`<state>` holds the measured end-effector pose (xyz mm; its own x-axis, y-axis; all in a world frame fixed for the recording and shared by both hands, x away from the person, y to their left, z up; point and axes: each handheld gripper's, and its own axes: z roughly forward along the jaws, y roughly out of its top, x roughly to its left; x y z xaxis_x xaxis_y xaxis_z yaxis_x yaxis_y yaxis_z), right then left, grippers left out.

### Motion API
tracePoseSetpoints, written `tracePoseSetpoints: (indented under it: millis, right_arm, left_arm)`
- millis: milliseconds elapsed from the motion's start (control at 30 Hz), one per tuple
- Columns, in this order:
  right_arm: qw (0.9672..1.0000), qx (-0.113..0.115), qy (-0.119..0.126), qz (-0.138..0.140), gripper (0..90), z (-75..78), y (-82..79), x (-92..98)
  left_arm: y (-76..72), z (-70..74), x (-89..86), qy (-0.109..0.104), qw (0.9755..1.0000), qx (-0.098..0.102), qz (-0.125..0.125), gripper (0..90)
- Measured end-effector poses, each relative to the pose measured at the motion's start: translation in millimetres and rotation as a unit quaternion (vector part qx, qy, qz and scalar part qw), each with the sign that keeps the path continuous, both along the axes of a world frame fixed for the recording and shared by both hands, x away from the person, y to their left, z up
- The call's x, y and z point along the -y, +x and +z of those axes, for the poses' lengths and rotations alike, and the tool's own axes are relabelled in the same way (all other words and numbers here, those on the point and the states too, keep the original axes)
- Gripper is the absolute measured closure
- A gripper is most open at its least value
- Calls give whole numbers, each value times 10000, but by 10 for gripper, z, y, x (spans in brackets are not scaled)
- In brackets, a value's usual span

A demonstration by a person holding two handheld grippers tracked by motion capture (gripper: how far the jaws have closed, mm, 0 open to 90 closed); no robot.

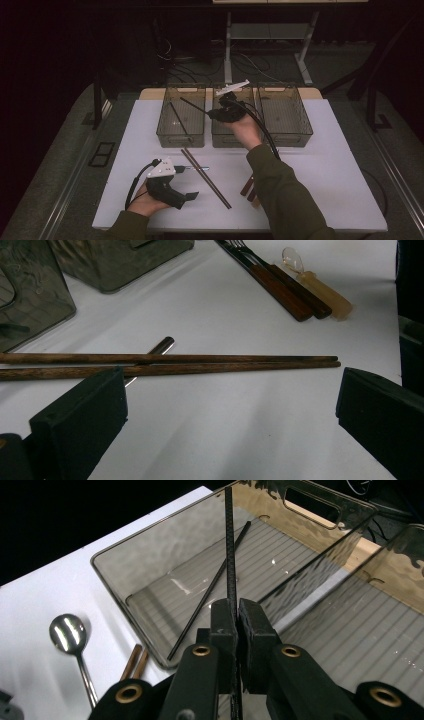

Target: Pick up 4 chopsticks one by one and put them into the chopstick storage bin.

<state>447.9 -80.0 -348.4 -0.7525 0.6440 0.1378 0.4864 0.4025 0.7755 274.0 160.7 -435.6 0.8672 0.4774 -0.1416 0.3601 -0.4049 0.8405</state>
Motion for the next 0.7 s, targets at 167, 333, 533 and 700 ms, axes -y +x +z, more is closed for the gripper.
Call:
tracePoseSetpoints:
  millis: [167,333,533,700]
  right_arm:
    - [9999,-33,-103,-55,858,-10,89,-152]
    - [9998,-44,-188,-113,858,-22,161,-296]
    - [9993,-77,-314,-174,858,-52,239,-445]
    - [9988,-144,-408,-245,858,-96,324,-577]
  left_arm:
    - [-5,9,6,7,10000,14,-25,0]
    - [-7,13,9,22,10000,-9,-55,0]
    - [-10,18,7,-11,10000,17,-65,0]
    - [-9,19,7,13,10000,45,-53,0]
